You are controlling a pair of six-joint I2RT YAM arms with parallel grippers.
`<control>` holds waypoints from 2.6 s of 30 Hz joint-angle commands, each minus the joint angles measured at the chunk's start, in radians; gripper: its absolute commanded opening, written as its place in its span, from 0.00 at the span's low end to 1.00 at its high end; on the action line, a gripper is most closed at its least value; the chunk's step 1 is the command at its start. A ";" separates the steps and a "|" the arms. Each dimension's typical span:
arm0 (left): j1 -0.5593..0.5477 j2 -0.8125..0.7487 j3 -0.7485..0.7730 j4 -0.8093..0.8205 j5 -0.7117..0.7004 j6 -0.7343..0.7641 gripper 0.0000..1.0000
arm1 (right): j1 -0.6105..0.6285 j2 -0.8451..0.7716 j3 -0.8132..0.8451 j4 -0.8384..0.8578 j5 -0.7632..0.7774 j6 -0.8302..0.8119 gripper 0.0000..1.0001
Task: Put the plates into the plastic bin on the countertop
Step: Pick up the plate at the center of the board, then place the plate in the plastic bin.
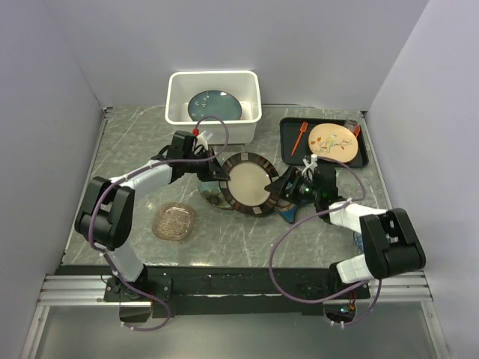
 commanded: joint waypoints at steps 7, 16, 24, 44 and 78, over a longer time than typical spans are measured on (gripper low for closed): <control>0.056 -0.119 0.086 -0.005 0.087 0.024 0.01 | 0.007 -0.197 0.025 -0.002 0.025 -0.015 0.94; 0.105 -0.171 0.141 -0.063 0.096 0.042 0.01 | -0.001 -0.295 0.025 -0.064 0.060 -0.035 1.00; 0.147 -0.202 0.238 -0.142 0.099 0.077 0.01 | -0.004 -0.320 0.020 -0.073 0.060 -0.037 1.00; 0.175 -0.177 0.357 -0.117 0.105 0.019 0.01 | -0.004 -0.352 0.005 -0.087 0.051 -0.033 1.00; 0.273 0.183 0.775 0.036 0.112 -0.205 0.01 | -0.004 -0.306 -0.029 -0.042 0.000 -0.030 1.00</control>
